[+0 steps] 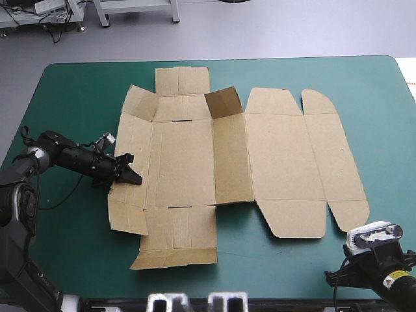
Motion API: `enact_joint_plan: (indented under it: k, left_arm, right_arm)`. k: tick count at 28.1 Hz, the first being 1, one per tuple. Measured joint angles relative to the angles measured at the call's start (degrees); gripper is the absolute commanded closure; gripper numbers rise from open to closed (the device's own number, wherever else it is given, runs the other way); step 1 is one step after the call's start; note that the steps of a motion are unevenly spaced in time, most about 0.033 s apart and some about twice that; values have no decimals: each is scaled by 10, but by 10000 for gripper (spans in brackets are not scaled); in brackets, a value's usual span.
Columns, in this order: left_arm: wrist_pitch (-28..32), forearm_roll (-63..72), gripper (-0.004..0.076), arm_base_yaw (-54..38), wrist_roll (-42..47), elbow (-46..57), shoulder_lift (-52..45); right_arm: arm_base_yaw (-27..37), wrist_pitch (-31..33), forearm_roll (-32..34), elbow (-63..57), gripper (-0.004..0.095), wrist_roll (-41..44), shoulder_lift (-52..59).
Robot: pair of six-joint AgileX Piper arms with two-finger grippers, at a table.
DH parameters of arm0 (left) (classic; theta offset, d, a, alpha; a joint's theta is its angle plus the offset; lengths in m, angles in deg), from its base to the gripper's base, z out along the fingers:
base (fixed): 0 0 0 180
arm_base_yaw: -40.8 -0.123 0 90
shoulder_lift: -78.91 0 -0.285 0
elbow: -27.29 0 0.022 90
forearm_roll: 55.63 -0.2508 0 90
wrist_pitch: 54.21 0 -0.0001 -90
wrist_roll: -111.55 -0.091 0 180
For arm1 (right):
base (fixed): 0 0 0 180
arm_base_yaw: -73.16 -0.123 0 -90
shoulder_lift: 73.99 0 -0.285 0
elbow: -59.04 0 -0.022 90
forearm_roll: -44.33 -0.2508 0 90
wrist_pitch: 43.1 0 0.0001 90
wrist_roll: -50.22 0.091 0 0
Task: Fold the box
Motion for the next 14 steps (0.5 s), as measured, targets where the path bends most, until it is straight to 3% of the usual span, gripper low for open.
enact_joint_plan:
  k: [7,14]
  left_arm:
    - [-4,-79,734,7,8,-71,-38]
    - [-18,-260,734,77,14,-210,-129]
  right_arm:
    - [0,0,0,0,932,1,0]
    - [0,0,-2,0,932,2,0]
